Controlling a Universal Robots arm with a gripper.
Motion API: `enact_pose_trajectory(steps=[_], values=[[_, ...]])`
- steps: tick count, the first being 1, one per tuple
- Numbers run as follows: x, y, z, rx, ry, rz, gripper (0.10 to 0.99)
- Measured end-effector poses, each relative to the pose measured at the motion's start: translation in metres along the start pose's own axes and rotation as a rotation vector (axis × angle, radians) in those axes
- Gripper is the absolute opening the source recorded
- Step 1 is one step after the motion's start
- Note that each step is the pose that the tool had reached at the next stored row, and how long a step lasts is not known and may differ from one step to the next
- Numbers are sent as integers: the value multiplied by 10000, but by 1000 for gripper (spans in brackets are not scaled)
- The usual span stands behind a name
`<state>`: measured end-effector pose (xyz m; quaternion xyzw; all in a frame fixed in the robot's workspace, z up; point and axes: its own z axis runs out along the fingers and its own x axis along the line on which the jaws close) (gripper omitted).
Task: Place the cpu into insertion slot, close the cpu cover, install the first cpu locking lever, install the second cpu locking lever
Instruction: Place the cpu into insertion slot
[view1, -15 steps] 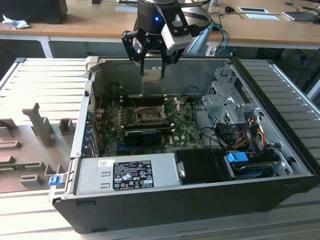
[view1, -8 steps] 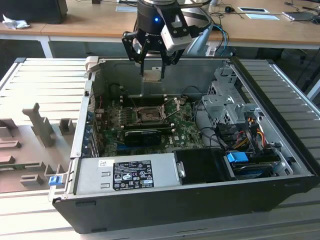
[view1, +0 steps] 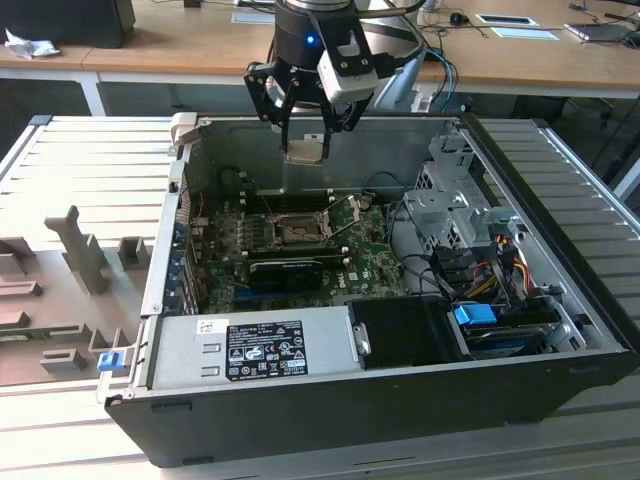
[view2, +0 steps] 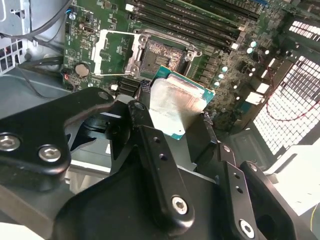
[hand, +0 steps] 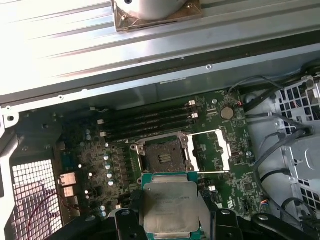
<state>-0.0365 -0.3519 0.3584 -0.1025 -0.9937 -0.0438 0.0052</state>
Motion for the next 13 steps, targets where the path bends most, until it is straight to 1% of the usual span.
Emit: enact_pose_trajectory(steps=[6,9,13], values=[[0,0,2,-8,-43,493,529],[0,0,4,-17,-79,909,529],[0,0,4,-22,-107,1230,529]])
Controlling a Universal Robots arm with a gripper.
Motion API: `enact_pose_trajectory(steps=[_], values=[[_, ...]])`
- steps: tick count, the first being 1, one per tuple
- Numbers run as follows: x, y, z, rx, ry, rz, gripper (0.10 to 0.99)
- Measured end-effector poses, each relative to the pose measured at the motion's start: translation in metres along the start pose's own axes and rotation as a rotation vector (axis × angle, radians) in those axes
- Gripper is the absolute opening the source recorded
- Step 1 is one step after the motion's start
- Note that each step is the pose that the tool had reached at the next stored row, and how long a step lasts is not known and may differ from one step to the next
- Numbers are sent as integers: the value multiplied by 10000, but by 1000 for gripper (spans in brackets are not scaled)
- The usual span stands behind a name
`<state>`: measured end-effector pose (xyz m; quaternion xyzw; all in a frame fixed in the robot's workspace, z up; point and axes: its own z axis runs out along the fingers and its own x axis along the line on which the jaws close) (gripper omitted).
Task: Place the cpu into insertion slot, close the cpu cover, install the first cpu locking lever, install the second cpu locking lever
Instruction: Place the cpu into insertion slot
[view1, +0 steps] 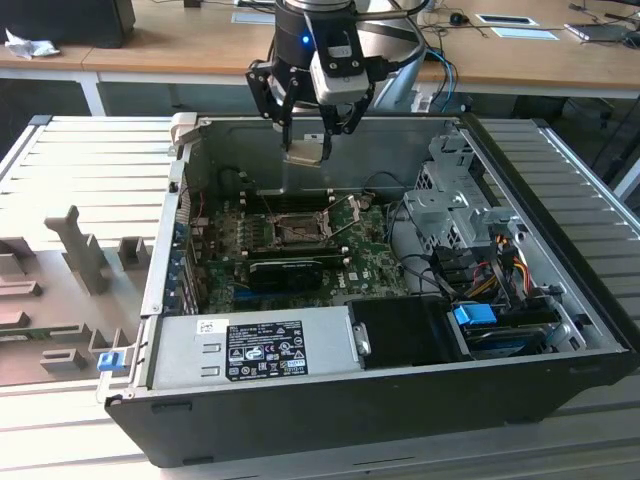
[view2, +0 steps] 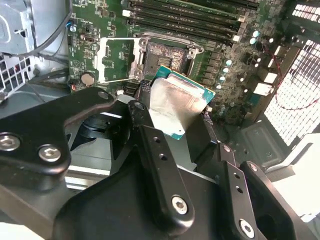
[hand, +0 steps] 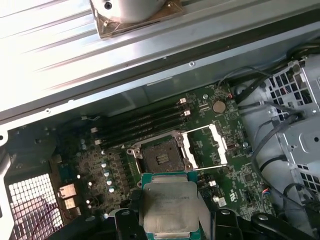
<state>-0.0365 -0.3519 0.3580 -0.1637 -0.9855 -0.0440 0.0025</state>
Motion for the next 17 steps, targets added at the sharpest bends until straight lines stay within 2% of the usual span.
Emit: enact_pose_trajectory(steps=[4,8,17], values=[[0,0,2,-7,-41,483,529],[0,-1,10,-26,-131,1507,529],[-2,-1,19,-49,-232,2689,529]])
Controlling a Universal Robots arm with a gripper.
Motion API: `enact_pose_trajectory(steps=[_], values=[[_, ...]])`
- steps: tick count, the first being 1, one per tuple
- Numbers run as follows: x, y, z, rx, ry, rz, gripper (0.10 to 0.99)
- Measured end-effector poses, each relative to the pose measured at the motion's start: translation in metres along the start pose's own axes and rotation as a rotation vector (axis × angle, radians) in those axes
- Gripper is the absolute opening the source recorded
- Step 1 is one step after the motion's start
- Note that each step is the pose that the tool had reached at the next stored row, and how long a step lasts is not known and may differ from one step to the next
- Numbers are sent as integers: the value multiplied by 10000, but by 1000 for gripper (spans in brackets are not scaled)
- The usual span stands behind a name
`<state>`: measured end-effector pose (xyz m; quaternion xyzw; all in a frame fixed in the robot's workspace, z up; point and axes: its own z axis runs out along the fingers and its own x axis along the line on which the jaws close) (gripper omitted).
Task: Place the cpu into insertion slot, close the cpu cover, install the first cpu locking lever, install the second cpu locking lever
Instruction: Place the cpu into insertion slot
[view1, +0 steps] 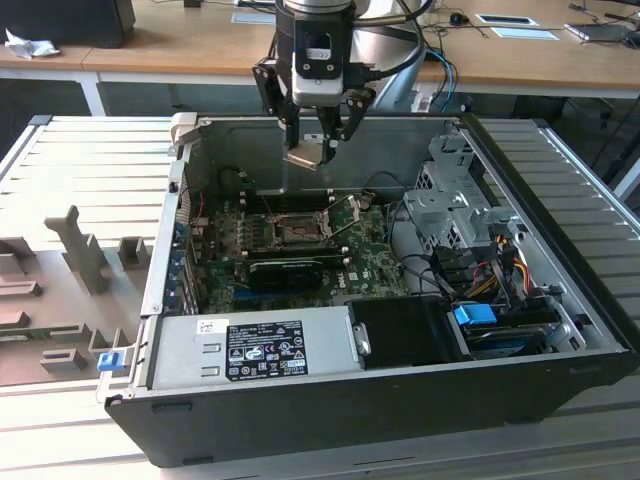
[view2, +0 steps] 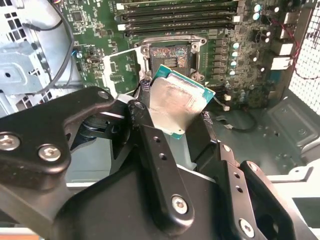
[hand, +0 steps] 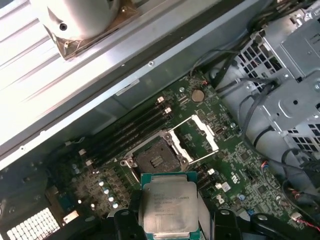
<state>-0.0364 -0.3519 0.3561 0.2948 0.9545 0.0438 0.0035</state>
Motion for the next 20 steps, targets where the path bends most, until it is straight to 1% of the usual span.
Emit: enact_pose_trajectory(steps=[7,10,12,16,20], values=[[-1,0,7,-12,-59,679,529],[-2,1,10,-19,-94,1082,529],[-4,1,15,-25,-136,1551,529],[-5,2,19,-31,-165,1881,529],[-8,3,26,-43,-225,2563,529]])
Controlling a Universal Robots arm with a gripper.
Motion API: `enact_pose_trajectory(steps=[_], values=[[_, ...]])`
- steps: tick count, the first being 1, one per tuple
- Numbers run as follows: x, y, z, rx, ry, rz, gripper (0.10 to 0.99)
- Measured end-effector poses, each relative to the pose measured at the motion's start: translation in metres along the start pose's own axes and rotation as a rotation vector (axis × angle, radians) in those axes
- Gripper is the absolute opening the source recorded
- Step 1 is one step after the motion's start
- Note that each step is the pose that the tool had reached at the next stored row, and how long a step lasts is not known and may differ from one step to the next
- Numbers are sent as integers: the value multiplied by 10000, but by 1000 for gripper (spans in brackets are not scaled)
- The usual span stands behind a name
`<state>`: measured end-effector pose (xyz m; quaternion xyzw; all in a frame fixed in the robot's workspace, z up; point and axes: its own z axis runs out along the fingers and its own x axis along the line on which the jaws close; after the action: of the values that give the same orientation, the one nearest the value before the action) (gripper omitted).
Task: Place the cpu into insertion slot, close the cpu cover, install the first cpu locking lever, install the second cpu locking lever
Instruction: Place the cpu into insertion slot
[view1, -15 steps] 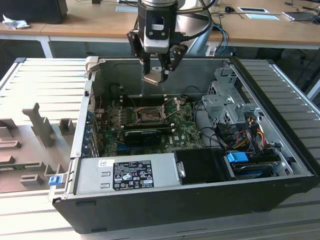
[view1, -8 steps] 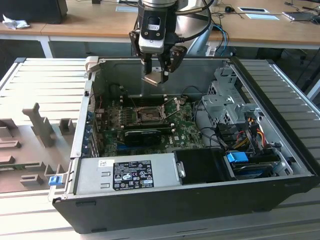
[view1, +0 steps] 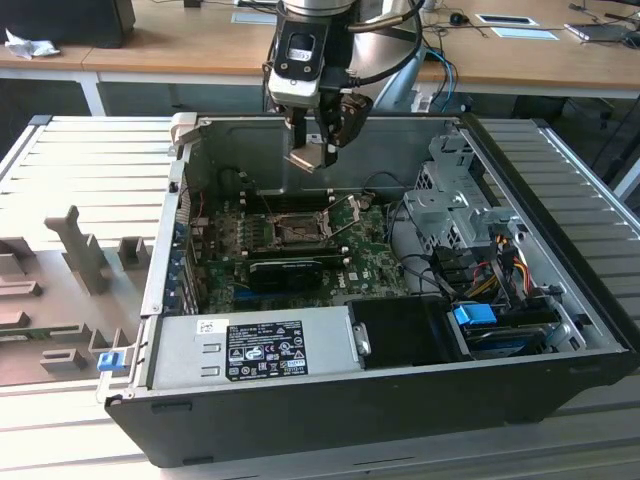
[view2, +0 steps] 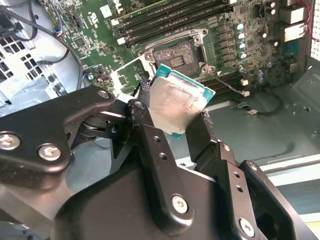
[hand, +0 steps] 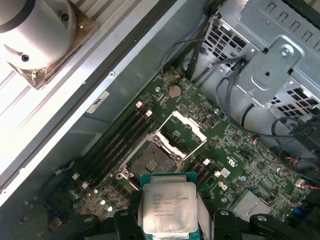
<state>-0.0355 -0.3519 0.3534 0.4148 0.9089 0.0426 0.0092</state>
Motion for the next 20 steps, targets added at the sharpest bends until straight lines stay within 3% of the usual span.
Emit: enact_pose_trajectory(steps=[20], values=[[-3,2,18,-33,-176,1994,529]])
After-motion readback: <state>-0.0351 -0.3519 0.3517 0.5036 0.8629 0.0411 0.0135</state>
